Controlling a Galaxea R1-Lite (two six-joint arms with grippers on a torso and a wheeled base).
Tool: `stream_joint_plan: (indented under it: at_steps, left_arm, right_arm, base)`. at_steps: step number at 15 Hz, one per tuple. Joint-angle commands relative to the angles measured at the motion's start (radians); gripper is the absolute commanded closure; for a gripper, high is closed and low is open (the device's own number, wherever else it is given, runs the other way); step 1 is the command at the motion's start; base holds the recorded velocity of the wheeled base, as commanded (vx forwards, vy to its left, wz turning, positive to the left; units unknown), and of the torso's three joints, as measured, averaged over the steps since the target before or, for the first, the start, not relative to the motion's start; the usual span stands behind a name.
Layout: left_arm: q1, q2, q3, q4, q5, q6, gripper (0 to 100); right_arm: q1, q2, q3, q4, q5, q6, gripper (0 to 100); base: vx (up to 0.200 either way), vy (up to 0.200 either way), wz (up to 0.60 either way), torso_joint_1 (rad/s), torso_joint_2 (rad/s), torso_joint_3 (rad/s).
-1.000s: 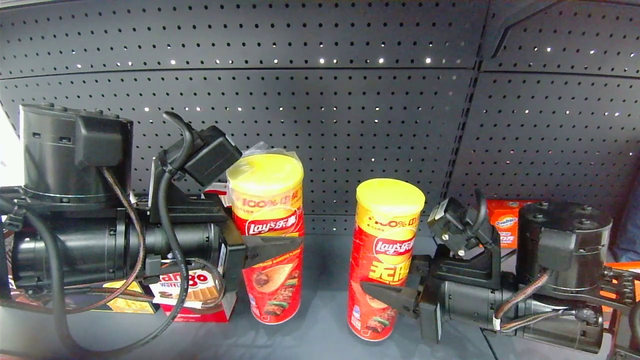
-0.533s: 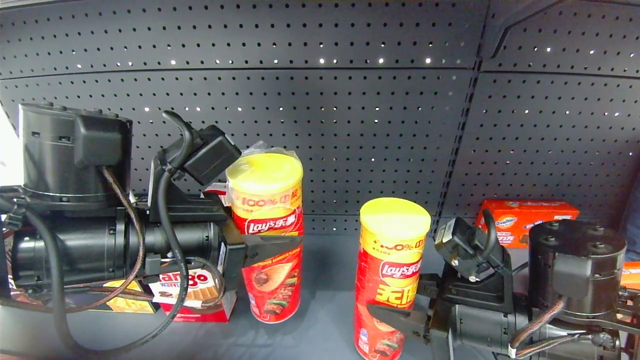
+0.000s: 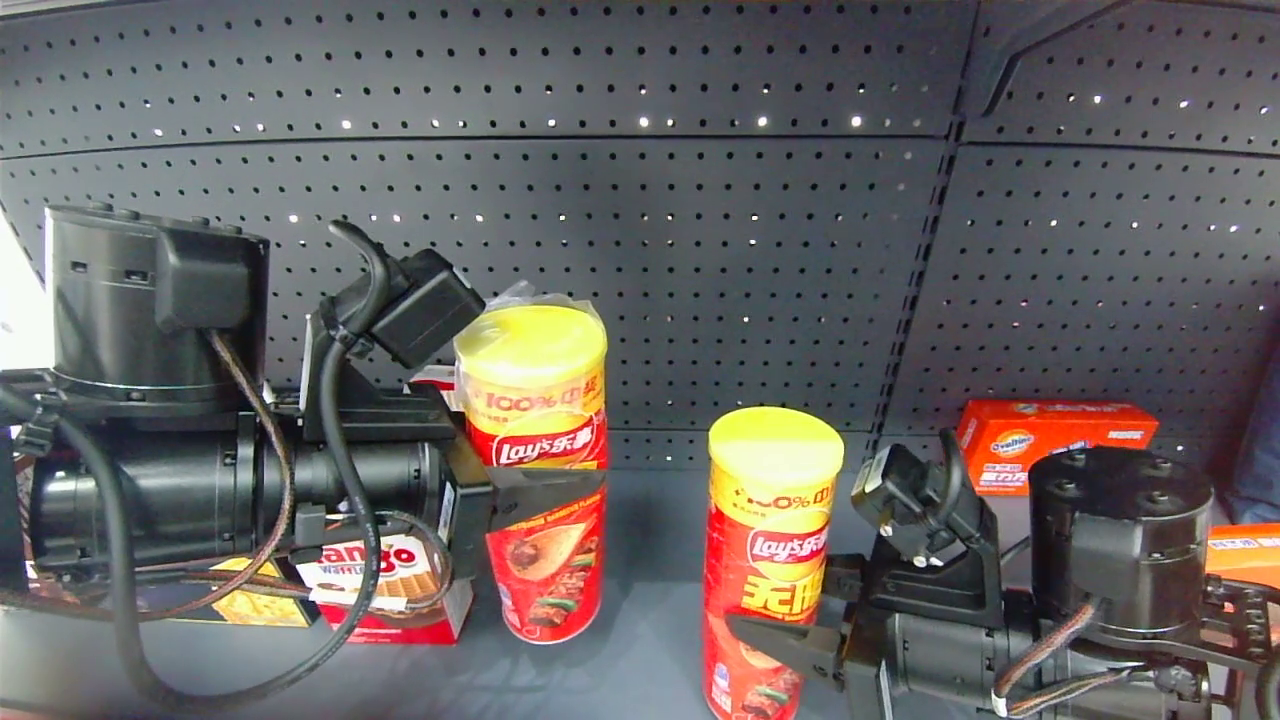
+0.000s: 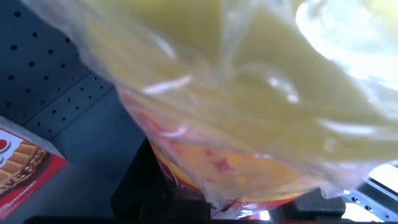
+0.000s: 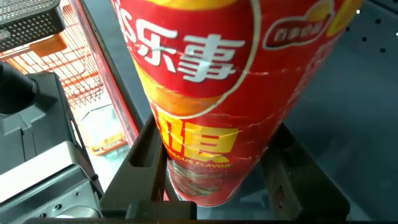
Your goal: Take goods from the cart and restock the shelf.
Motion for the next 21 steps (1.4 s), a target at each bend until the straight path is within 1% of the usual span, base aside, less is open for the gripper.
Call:
stream_joint_plan:
  at_steps: [1,10,11,15,21]
  left_arm:
    - [0.0,0.003,0.0,-0.001,-0.001,0.0,100]
    - [0.0,0.006,0.002,-0.001,-0.001,0.0,100]
    - [0.0,0.006,0.002,-0.001,-0.001,0.0,100]
    - [-0.002,0.005,0.005,-0.001,-0.001,0.0,100]
    - [-0.002,-0.003,0.006,0.001,0.001,0.0,100]
  right_arm:
    - [0.0,0.026,0.0,-0.01,0.001,-0.001,100]
    - [0.002,0.066,-0.005,-0.026,0.001,-0.004,100]
    - [0.002,0.066,-0.003,-0.026,0.001,-0.004,0]
    - [0.0,0.051,0.009,-0.028,-0.002,-0.004,0]
    - [0.002,-0.012,0.07,-0.026,-0.005,-0.004,0]
  base:
    - [0.0,0.0,0.0,0.0,0.0,0.0]
    - [0.0,0.0,0.0,0.0,0.0,0.0]
    - [0.0,0.0,0.0,0.0,0.0,0.0]
    - [0.0,0.0,0.0,0.0,0.0,0.0]
    - [0.0,0.0,0.0,0.0,0.0,0.0]
